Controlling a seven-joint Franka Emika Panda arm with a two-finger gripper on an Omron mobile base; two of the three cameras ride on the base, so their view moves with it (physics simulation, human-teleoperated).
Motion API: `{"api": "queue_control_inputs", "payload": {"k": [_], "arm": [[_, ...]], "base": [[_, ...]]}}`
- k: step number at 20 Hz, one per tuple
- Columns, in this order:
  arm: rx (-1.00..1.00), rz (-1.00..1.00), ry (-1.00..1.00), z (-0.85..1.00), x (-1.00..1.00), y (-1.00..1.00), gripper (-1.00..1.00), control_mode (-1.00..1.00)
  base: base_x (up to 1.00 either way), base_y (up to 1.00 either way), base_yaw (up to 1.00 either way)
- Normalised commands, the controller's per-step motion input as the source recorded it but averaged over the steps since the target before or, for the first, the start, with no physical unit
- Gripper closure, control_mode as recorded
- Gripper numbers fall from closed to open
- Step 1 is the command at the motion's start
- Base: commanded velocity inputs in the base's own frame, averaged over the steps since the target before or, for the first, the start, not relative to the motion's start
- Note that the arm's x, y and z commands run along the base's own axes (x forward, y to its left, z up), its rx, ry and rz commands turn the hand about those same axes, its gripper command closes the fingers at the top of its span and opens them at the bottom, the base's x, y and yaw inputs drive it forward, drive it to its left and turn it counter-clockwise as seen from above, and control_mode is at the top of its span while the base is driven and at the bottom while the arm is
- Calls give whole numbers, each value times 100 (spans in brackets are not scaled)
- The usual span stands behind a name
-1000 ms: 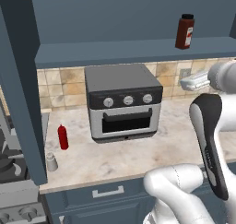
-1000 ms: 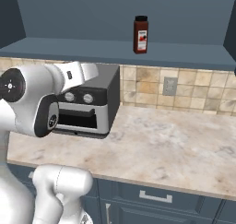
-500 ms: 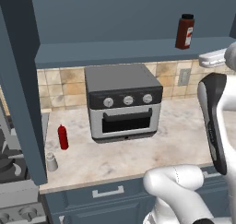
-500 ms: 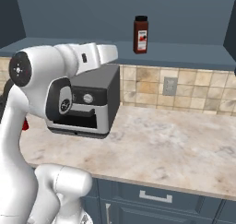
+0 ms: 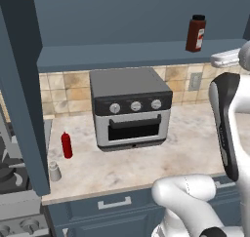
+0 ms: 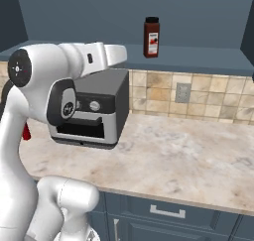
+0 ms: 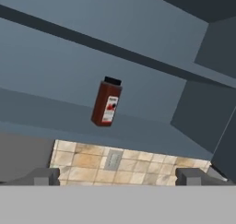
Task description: Collect the paprika, ketchup, and shaker from the cabinet and place them next to the stove.
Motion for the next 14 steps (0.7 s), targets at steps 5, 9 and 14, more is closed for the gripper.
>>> {"api": "queue_control_inputs", "payload": {"k": [5, 9, 14], "arm": [[4, 0, 0, 0, 1, -21, -100, -100], [9, 6, 0, -5, 23, -31, -100, -100], [9, 5, 0, -6, 45, -16, -100, -100]], "base": [[0, 0, 0], [0, 0, 0], [0, 0, 0]]}}
